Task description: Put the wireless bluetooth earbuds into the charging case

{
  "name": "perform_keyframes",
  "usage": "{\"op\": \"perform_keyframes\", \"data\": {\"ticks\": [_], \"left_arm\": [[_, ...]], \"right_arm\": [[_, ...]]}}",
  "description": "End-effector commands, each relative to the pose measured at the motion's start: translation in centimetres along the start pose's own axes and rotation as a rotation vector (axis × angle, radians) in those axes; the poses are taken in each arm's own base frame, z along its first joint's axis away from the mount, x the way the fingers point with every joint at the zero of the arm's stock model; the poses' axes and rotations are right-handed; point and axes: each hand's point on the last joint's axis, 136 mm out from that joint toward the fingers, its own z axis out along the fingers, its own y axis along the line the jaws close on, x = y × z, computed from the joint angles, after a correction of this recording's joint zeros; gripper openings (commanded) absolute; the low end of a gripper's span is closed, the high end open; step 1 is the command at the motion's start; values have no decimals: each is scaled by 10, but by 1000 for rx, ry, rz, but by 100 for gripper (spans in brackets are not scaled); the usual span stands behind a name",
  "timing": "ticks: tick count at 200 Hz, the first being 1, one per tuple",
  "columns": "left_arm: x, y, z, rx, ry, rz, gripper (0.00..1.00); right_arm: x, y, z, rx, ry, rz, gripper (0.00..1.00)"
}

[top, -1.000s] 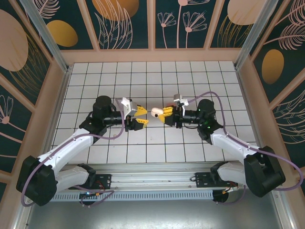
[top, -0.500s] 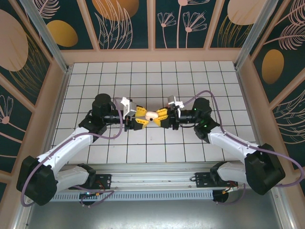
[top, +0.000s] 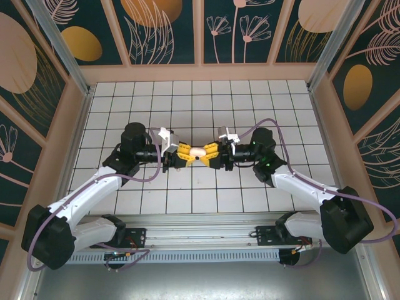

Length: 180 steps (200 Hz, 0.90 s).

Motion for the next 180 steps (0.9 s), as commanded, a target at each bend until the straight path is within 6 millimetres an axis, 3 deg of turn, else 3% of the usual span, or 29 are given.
{"op": "perform_keyframes", "data": {"ticks": [1, 28, 60, 118, 180], "left_arm": [[-17, -1, -2, -13, -9, 70, 15], [-12, 1, -3, -37, 12, 71, 13], [-8, 0, -4, -35, 34, 70, 13], [-6, -3, -4, -21, 44, 81, 13], [-9, -5, -4, -15, 38, 95, 14]], "right_arm": [[-15, 0, 4, 10, -15, -50, 27], [-15, -6, -2, 77, 6, -68, 47], [-23, -2, -11, 121, 20, -144, 56], [-29, 2, -3, 63, 115, -141, 57], [-18, -2, 13, -3, 191, -70, 56]]}}
